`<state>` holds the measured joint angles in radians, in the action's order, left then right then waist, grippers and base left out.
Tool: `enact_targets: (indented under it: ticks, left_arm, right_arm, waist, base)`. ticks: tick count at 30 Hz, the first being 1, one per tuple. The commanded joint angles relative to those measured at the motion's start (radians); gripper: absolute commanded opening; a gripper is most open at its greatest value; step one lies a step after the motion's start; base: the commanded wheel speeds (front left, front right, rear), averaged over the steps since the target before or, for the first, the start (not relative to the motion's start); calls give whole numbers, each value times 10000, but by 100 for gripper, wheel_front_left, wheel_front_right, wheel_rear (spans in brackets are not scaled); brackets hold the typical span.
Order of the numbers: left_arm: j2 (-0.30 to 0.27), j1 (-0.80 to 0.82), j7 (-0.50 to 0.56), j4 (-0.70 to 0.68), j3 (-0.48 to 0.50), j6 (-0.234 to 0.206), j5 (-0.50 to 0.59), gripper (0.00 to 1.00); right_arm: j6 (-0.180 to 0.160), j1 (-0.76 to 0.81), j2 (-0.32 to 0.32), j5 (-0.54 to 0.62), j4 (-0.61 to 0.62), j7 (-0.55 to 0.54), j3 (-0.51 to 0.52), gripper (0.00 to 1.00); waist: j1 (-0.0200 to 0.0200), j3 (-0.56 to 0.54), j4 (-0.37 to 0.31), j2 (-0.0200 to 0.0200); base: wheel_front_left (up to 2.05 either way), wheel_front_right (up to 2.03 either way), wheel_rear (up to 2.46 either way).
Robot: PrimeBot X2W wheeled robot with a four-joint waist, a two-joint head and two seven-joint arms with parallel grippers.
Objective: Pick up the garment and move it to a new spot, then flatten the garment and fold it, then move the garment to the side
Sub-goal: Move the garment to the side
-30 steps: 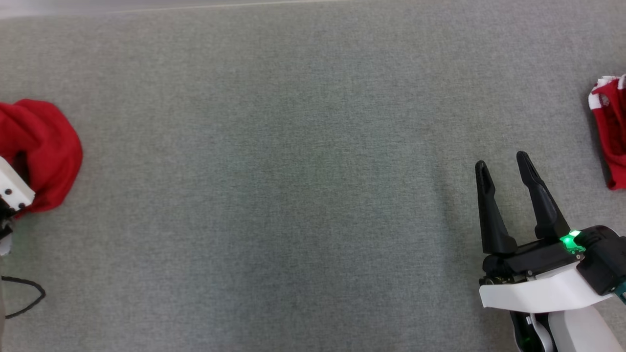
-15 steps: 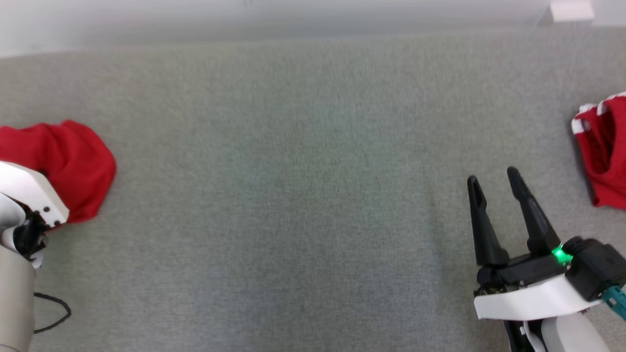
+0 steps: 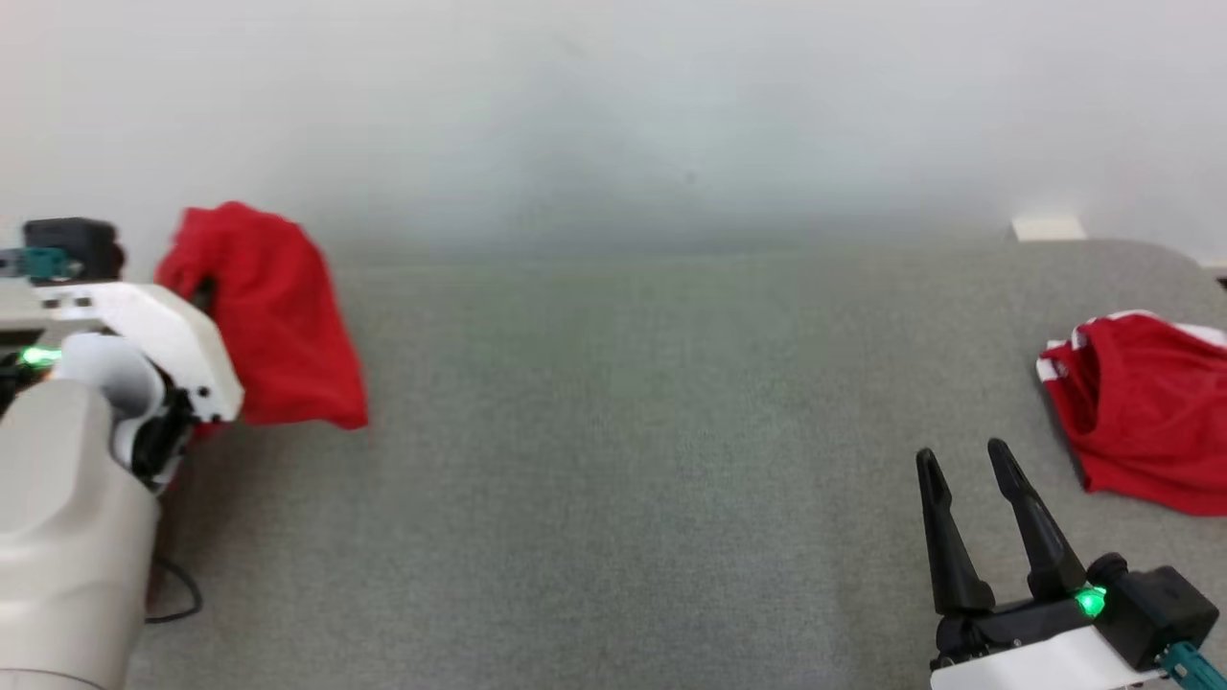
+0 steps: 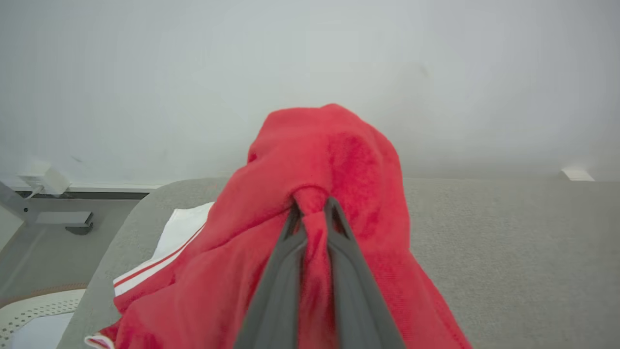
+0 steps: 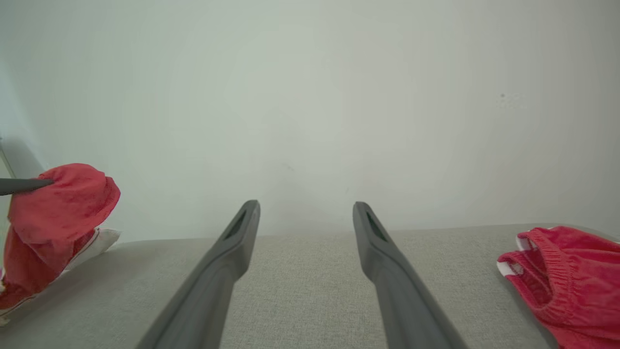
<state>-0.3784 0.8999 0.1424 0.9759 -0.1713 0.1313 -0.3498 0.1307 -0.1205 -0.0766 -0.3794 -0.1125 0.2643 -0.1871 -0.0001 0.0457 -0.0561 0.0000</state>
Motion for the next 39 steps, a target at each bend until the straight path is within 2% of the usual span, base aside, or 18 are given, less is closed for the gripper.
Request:
enact_targets:
  ticks: [1, 5, 10, 16, 19, 25, 26, 27, 28, 34, 39]
  left_arm:
    - [-8, -189, 46, -213, -140, -22, -254, 0]
    - [193, -607, 338, -1666, -969, -14, -1076, 0]
    - [581, -1544, 679, -3582, -1466, -20, -2036, 0]
    - [1845, -2745, 943, -5249, -2037, -194, -2522, 0]
    - [2547, -3236, 847, -5485, -2400, -273, -2683, 0]
    - [3165, -3714, 270, -4660, -3520, -362, -2433, 0]
    - [3196, -3764, 158, -4406, -3718, -349, -2463, 11]
    - [3215, -3785, 14, -4170, -3892, -329, -2503, 48]
    - [3225, -3760, -141, -3945, -4074, -315, -2546, 100]
    - [3253, -3407, -1340, -3499, -5011, -208, -3007, 100]
    - [3252, -3064, -2527, -3431, -5131, -434, -2895, 100]
  right_arm:
    - [-2, 152, -5, -54, 5, -4, 52, 100]
    - [-2, 351, -54, 20, 114, -4, 251, 100]
    - [-2, 452, -105, 35, 214, -4, 401, 100]
    - [-1, 400, -197, 20, 237, -4, 464, 100]
    - [-1, 258, -216, -48, 186, -4, 367, 100]
    - [-2, 9, -327, -125, 21, -4, 84, 100]
    - [-2, -28, -338, -144, -12, -4, 51, 100]
    - [-1, -44, -343, -146, -35, -4, 19, 100]
    - [-2, -45, -338, -133, -66, -4, -3, 100]
    - [-1, -12, -423, -120, -200, -4, -71, 100]
    - [-2, 133, -453, -87, -161, -4, -49, 100]
  waist:
    - [1, -493, -84, 0]
    - [1, -710, -309, 0]
    - [1, -785, -772, 0]
    - [1, -641, -1333, 0]
    - [1, -519, -1640, 0]
    - [1, -293, -2177, 0]
    - [1, -271, -2234, 0]
    - [1, -254, -2272, 0]
    - [1, -241, -2294, 0]
    - [1, -347, -2016, 0]
    - [1, -576, -1402, 0]
  base:
    - [0, 0, 0]
    - [0, 0, 0]
    - [0, 0, 0]
    - [0, 0, 0]
    - [0, 0, 0]
    - [0, 0, 0]
    - [0, 0, 0]
    - [0, 0, 0]
    - [0, 0, 0]
    - [0, 0, 0]
    - [0, 0, 0]
